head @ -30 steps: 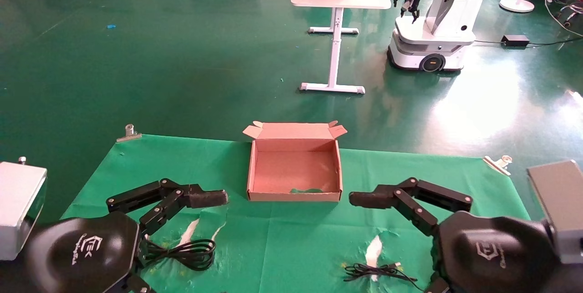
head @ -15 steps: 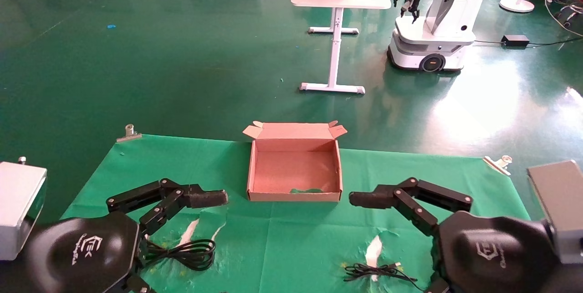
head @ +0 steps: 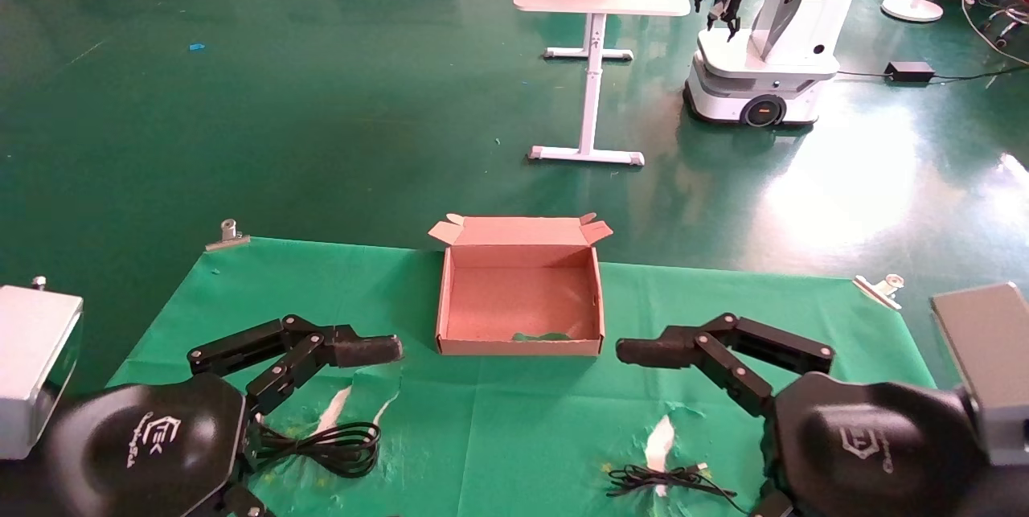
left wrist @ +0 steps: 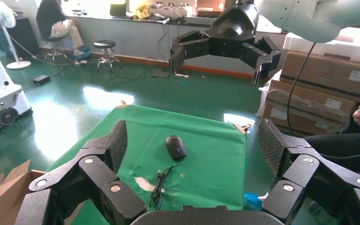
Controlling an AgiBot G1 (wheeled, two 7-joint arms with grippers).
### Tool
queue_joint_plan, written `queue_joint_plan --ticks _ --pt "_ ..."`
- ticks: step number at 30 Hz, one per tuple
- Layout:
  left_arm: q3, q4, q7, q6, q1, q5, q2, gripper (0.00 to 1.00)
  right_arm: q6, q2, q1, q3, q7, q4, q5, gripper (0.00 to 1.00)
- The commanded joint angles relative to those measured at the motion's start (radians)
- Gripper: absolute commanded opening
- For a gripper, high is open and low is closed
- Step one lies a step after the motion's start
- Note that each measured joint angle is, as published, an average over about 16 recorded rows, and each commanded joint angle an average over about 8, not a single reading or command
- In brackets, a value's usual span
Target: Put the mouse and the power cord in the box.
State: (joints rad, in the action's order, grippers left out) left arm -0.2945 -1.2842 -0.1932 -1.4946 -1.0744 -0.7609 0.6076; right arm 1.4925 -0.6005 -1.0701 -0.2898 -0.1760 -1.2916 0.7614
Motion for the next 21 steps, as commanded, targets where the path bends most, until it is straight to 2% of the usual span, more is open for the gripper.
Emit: queue_joint_plan --ticks 1,6,15,21 --pt "0.004 0.001 0.001 0.000 0.002 0.010 0.001 1.00 0.002 0.000 0.000 0.002 -0.001 0.002 -0.005 1.00" --pt "-0.059 -0.009 -0.018 -0.004 -0.014 -0.134 -0.013 1.00 -0.017 0.026 0.014 -0.033 0.028 -0.028 0.120 1.00" --pt "-0.239 -0.034 -0.075 0.018 -0.174 -0.639 0.034 1.00 -0.058 0.025 -0.027 -0.130 0.021 -0.055 0.405 1.00" --pt "-0.292 -0.033 -0.122 0.052 -0.229 -0.823 0.078 1.00 -0.063 0.009 -0.057 -0.160 -0.017 -0.057 0.470 1.00"
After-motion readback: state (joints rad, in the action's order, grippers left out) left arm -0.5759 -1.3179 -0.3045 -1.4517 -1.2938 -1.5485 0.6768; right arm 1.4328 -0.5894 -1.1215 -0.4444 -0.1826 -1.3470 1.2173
